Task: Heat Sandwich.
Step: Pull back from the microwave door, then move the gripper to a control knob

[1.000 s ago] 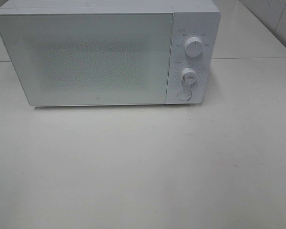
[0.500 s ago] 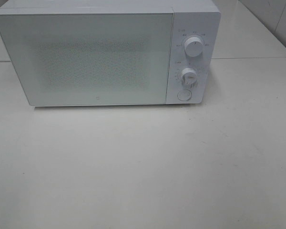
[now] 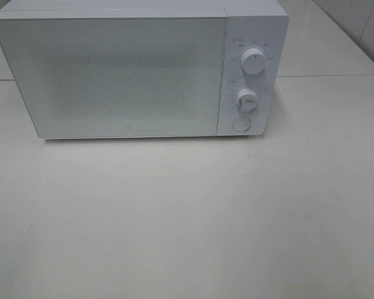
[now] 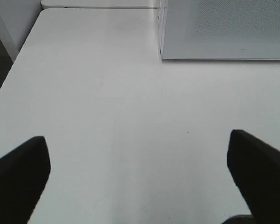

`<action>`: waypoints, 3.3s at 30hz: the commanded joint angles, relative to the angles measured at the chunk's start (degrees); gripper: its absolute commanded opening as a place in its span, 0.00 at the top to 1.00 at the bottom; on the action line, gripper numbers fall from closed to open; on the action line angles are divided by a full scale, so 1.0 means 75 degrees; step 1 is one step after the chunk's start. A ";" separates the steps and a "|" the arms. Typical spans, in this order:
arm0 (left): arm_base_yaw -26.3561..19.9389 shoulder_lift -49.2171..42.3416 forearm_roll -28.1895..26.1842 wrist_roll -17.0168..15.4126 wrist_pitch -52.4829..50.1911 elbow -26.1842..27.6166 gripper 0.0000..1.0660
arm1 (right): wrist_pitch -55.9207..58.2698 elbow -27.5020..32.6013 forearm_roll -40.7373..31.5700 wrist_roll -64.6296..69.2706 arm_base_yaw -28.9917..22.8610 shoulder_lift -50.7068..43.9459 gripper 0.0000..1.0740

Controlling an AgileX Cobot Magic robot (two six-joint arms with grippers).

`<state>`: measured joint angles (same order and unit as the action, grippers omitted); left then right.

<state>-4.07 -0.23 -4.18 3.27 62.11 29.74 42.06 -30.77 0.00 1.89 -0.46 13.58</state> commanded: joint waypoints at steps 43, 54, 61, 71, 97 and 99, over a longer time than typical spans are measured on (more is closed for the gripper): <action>-0.0031 -0.0183 -0.0008 -0.0023 -0.0099 -0.0008 0.08 | -0.7555 0.0519 0.0000 0.0107 0.0038 0.6012 0.32; -0.0031 -0.0183 -0.0008 -0.0023 -0.0099 -0.0008 0.08 | -1.0810 0.1520 -0.0497 0.0015 -0.0168 0.7105 0.32; -0.0031 -0.0183 -0.0008 -0.0023 -0.0099 -0.0008 0.08 | -1.2559 0.2131 -0.2139 -0.1451 -0.1597 0.8060 0.32; -0.0031 -0.0183 -0.0008 -0.0023 -0.0099 -0.0008 0.08 | -1.4599 0.2231 -0.3973 -0.2368 -0.3621 0.9702 0.32; -0.0031 -0.0183 -0.0008 -0.0023 -0.0099 -0.0008 0.08 | -1.5157 0.1016 -0.6585 -0.2361 -0.5913 1.1704 0.32; -0.0031 -0.0183 -0.0008 -0.0023 -0.0099 -0.0008 0.08 | -1.5210 0.1016 -0.6585 -0.2353 -0.5913 1.1711 0.32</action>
<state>-4.07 -0.29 -4.18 3.27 62.11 29.74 -68.93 -22.69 -49.33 -15.07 -44.58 101.41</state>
